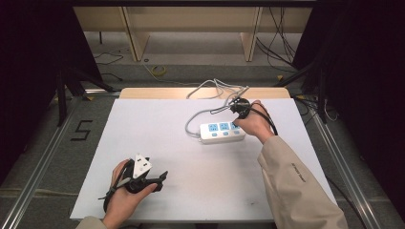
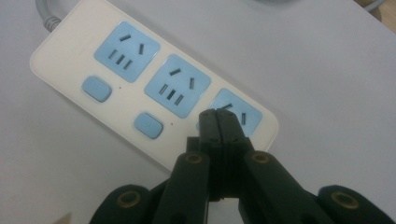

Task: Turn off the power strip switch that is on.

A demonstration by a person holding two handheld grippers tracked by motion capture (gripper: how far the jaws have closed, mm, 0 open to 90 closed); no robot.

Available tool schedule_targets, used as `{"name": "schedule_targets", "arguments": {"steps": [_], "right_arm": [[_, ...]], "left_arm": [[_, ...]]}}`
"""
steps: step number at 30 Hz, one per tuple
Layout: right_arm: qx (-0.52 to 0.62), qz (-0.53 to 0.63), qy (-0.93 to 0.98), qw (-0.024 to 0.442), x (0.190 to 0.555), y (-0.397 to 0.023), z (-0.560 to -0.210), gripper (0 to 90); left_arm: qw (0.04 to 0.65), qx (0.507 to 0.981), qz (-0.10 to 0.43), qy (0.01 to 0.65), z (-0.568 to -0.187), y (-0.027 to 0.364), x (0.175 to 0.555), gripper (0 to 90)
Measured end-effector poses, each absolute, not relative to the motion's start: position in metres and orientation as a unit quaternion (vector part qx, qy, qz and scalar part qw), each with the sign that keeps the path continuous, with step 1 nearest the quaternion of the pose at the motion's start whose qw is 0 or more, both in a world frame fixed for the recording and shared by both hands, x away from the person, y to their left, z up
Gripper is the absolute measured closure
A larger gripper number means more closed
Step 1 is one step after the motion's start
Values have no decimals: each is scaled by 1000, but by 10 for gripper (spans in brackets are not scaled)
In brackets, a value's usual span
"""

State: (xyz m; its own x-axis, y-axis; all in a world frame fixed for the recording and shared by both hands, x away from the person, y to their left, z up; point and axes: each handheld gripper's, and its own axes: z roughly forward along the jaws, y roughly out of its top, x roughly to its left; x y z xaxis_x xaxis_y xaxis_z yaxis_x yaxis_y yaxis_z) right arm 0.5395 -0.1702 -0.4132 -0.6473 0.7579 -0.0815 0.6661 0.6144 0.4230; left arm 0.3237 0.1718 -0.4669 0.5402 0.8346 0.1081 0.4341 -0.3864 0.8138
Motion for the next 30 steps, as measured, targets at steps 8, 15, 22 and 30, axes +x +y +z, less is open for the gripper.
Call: {"name": "schedule_targets", "arguments": {"steps": [8,15,22,30], "right_arm": [[398,170,894,118,540,-168,-417,900],[398,163,896,113,540,-166,-420,900],[398,158,897,109,540,-167,-422,900],[398,153,898,104,540,-166,-424,900]], "left_arm": [[381,791,263,400,-467,172,323,200],[381,791,262,400,-467,172,324,200],[381,792,262,400,-467,172,323,200],[381,792,262,399,-467,172,323,200]]}}
